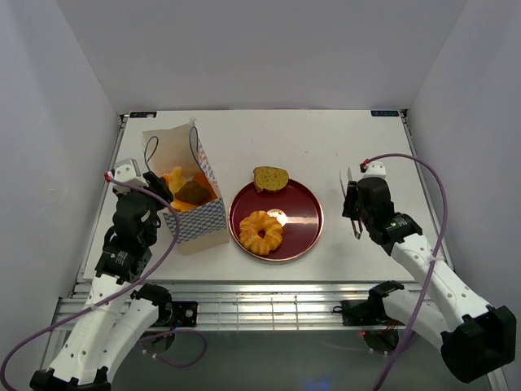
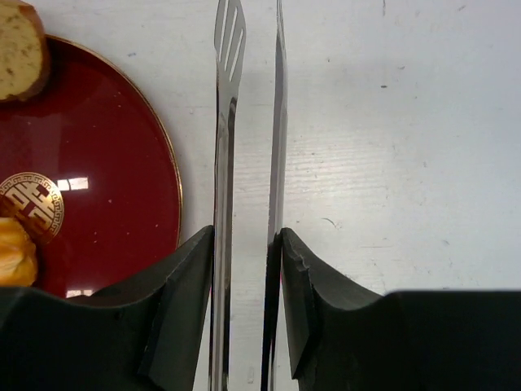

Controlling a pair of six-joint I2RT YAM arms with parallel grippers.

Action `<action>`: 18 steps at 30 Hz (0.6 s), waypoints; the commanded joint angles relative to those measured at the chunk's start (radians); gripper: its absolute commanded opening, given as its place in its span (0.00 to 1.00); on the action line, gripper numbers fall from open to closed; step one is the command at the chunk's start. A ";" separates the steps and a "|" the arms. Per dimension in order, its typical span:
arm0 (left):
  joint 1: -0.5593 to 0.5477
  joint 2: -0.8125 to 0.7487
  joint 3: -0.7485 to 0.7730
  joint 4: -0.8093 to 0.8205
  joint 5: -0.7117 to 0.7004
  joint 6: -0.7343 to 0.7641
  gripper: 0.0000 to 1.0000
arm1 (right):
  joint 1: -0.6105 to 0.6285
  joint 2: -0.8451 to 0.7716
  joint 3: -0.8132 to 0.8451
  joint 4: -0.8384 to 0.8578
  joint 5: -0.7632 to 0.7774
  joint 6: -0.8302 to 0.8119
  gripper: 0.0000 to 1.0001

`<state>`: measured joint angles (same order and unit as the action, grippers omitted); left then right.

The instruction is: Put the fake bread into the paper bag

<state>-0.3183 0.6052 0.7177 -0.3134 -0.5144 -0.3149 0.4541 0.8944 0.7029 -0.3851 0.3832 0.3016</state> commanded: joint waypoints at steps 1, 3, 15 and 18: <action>-0.005 -0.005 0.006 -0.016 0.002 0.008 0.63 | -0.133 0.050 -0.058 0.209 -0.220 -0.041 0.43; -0.005 -0.007 0.008 -0.016 0.010 0.007 0.63 | -0.169 0.110 -0.071 0.252 -0.244 -0.032 0.43; -0.005 -0.019 0.009 -0.015 0.020 0.005 0.63 | -0.230 0.319 -0.102 0.422 -0.310 -0.025 0.48; -0.005 -0.024 0.008 -0.012 0.020 0.005 0.63 | -0.238 0.360 -0.105 0.425 -0.305 -0.016 0.50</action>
<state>-0.3183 0.5941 0.7177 -0.3141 -0.5079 -0.3149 0.2298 1.2274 0.5915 -0.0330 0.0784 0.2825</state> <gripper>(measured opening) 0.625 0.495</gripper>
